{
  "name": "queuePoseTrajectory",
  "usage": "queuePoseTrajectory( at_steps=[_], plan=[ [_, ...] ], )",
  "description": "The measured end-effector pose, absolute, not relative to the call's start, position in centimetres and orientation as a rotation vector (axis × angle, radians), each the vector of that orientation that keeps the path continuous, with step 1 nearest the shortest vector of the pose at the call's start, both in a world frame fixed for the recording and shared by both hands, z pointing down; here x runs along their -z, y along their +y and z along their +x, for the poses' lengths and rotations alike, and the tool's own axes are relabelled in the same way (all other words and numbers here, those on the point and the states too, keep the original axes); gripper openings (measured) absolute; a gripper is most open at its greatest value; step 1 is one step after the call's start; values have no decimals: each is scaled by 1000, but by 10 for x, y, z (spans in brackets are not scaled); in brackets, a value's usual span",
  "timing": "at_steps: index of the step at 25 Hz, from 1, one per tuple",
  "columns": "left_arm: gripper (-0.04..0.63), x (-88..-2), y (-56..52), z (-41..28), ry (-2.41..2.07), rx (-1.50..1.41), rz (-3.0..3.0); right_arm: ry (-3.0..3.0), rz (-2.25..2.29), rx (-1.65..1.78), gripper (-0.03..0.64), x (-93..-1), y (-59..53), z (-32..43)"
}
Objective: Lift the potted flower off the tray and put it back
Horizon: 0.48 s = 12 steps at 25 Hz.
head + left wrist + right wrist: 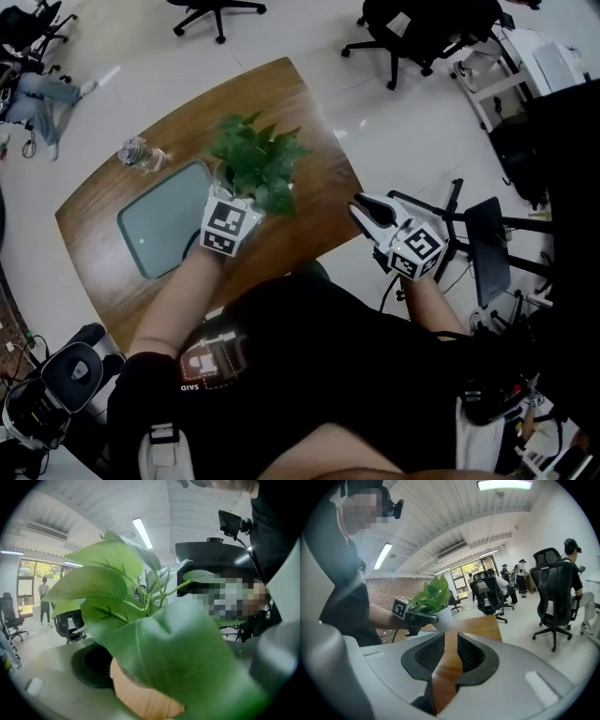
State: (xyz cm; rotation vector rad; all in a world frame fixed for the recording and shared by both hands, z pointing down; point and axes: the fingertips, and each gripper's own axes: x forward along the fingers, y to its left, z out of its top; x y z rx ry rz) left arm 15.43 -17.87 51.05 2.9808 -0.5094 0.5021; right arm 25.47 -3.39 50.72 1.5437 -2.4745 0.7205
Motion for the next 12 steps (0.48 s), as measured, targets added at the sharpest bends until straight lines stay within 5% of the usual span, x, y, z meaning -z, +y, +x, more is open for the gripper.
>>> queuePoseTrajectory(
  at_steps=[12],
  plan=[
    [480,-603,-208,273,-368,-573,2950,-2272,1788,-868,98,-563,-3,353]
  ],
)
